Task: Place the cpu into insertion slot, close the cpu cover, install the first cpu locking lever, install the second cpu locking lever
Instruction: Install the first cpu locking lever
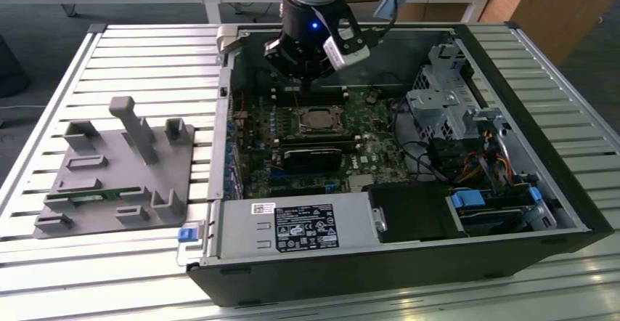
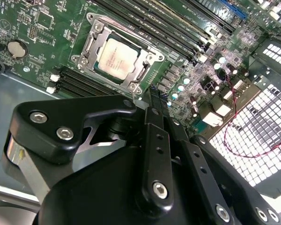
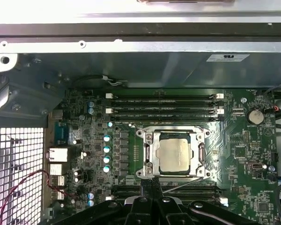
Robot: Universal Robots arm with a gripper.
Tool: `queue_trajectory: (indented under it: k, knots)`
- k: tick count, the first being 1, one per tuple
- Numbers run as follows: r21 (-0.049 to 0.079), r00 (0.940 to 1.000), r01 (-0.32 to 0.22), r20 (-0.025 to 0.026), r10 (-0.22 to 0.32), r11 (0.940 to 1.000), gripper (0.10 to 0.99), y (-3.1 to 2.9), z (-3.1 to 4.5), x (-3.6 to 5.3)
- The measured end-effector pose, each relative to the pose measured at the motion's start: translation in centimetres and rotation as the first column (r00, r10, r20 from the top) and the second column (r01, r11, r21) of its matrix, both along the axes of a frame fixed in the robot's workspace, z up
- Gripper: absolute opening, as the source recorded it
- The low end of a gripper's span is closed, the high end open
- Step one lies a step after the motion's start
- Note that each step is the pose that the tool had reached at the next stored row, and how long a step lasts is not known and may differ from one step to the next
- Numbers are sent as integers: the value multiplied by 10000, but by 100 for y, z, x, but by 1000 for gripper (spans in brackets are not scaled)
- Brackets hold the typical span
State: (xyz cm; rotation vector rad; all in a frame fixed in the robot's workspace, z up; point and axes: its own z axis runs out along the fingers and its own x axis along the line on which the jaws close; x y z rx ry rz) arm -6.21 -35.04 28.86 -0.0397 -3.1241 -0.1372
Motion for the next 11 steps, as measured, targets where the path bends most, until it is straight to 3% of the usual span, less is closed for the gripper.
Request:
queue_trajectory:
  k: [11]
  knots:
    - [0,10000,1,0,-1,10000,106,0,-26,-30]
